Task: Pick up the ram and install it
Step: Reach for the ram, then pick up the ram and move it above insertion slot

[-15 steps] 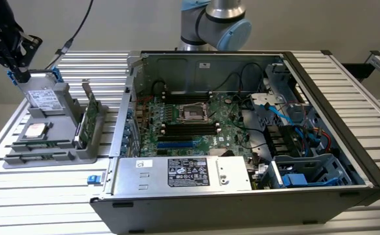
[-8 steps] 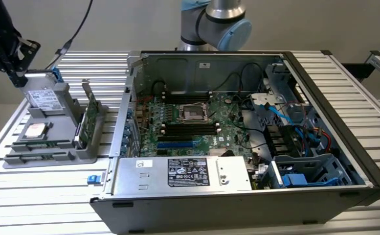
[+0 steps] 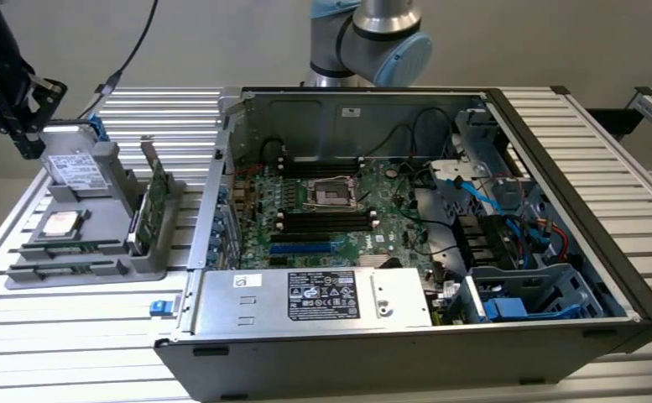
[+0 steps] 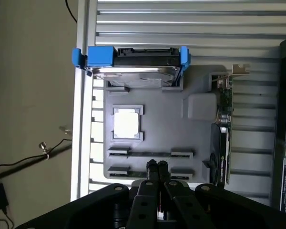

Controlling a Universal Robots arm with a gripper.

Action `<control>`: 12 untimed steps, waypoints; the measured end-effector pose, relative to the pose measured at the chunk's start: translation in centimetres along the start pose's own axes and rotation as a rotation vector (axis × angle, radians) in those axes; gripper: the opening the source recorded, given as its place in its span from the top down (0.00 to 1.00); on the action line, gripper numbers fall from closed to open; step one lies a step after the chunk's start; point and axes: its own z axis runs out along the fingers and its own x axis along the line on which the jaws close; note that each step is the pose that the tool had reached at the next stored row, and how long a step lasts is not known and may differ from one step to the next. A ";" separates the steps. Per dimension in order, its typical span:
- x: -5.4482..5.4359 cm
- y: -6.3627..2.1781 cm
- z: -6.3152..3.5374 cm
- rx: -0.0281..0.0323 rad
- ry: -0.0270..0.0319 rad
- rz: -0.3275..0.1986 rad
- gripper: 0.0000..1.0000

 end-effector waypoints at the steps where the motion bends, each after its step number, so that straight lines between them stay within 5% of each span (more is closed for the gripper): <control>1: 0.0 -0.08 0.12 0.0002 -0.0001 -0.002 0.90; 4: 0.0 -0.19 0.47 0.0009 -0.0045 -0.009 0.90; 7: 0.0 -0.20 0.56 0.0017 -0.0177 -0.012 0.90; 12: 0.0 -0.20 0.57 0.0016 -0.0179 -0.012 0.90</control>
